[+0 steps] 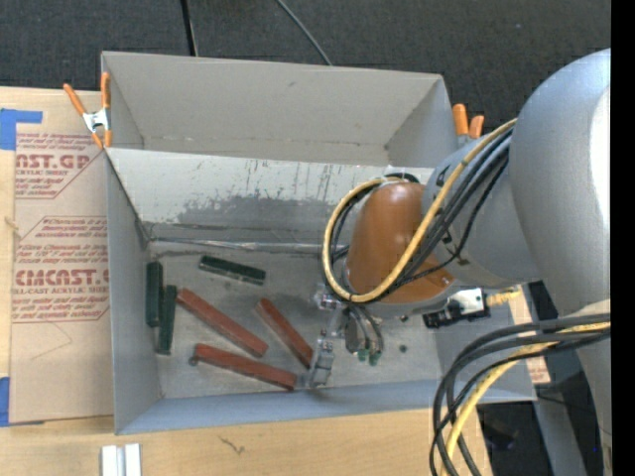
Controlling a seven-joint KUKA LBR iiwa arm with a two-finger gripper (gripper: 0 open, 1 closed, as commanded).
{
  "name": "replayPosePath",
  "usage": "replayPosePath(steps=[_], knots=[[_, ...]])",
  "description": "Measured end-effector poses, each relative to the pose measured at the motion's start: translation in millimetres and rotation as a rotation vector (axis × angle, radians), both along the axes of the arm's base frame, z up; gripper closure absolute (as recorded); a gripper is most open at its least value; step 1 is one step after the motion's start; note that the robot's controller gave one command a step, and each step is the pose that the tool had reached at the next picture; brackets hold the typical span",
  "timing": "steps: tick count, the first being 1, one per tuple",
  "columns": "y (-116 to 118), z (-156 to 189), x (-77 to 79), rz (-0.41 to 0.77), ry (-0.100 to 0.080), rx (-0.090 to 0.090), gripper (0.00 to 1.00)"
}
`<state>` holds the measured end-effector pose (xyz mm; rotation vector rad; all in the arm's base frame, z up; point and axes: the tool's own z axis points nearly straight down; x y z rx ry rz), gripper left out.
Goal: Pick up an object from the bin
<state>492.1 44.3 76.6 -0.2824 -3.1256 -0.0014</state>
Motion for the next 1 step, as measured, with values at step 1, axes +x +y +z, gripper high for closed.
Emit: replayPosePath(steps=[1], knots=[[2.8,30.1,4.2,-0.077,-0.005,0.0,0.0]])
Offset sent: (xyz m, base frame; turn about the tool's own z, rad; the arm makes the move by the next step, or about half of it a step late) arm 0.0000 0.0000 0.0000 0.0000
